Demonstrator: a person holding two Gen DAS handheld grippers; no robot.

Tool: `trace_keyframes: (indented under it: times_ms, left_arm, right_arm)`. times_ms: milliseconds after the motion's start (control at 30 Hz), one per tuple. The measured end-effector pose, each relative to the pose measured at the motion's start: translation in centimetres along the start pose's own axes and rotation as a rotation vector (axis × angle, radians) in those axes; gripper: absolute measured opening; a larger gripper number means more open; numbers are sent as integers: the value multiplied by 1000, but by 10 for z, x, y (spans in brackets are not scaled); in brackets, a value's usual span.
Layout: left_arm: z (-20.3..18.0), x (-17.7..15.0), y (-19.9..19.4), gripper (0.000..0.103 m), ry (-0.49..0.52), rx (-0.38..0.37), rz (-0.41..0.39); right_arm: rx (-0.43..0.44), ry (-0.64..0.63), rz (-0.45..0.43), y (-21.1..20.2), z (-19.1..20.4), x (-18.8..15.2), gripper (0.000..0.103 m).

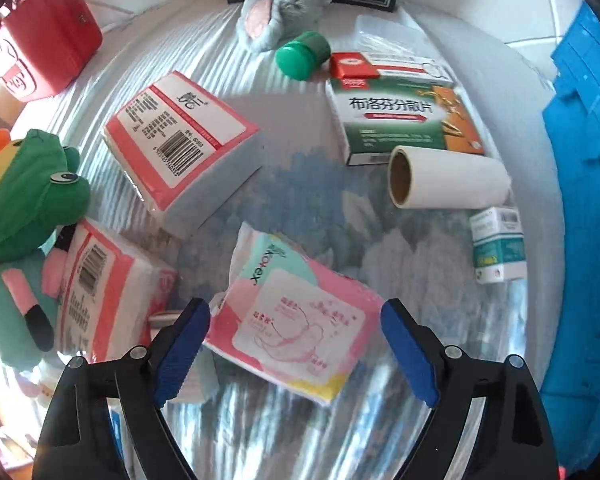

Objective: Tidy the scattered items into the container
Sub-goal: 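Lower left tool to the white pill bottle while right tool reaches the paracetamol box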

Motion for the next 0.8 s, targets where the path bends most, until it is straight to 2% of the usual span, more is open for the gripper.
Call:
trace_keyframes:
  times_ms: [100,167,233,333,500,600,700,800]
  left_arm:
    - [8,-8,-28,91,-65,29,-37]
    - [8,-23,-45,91,-82,52,-41]
    - [1,-44,-57,91,-85,64,-40]
    - [-13,-82,-67,91,-93,55,-8]
    - [-26,-140,-64,91,-72,26,68]
    - [-26,-164,-52,81,-37,25,103]
    - [-18,-175,-33,78,-10,43,106]
    - [-9,-175,-6,68,9,38,104]
  right_arm:
    - [56,-11,-74,-29,7,-18,89]
    - [110,-42,-99,-39,16,-25,85]
    - [160,-74,-102,-44,24,-43,74]
    - [218,-122,-80,-38,44,-70,64]
    - [264,-154,-45,-31,68,-110,62]
    - [276,-136,-39,-31,74,-131,62]
    - [260,-117,-37,-30,80,-147,62]
    - [233,-97,-55,-27,90,-158,62]
Point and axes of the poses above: each gripper's, at about its wrist camera, not at the fingertips, and y roughly the way its jaws point, z to its left, x to its top, the point moved 8 cm from there along y, roughly the way its jaws point, and after that the axes turned 8 degrees about x, right-handed, at the moved point
